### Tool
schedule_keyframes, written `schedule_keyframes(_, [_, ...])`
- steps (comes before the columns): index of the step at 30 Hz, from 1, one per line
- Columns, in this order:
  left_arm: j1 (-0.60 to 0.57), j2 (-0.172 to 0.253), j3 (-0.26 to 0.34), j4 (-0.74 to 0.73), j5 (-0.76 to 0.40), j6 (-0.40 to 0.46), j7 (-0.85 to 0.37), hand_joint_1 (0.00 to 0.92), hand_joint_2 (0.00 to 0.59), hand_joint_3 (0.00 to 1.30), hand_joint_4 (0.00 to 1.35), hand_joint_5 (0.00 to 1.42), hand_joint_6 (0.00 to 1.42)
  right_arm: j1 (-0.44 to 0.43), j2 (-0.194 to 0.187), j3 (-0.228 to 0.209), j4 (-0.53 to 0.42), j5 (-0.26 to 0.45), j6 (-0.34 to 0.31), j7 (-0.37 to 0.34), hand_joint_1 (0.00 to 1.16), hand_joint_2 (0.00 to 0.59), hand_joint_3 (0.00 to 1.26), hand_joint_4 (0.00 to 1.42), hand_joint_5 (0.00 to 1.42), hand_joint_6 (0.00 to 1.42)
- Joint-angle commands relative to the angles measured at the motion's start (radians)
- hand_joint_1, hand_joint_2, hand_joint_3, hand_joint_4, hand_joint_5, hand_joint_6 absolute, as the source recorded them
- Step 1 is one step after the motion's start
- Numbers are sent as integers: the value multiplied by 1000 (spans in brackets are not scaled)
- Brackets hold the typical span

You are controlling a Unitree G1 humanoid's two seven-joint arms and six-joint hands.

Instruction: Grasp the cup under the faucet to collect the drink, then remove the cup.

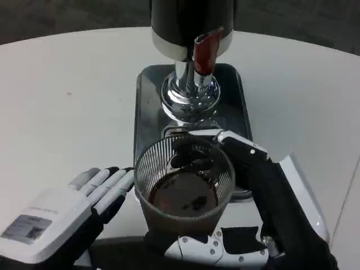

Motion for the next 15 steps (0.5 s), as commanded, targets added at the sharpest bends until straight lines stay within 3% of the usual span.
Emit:
schedule_keyframes(1, [8,-9,4,-9,21,-13,21,0,19,0,0,0,0,-11,4,1,-45,44,4,32,1160,81,779,988,1005,1389])
schedule_keyframes(7, [-20,-6,-18,-9,29,0,2,0,18,0,0,0,0,4,4,15,-50,49,2,40,1160,81,779,988,1005,1389])
schedule_keyframes(15, [-34,-9,-43,-15,38,13,-1,0,22,0,0,0,0,8,7,-24,-42,59,-6,29,1160,81,780,988,1005,1389])
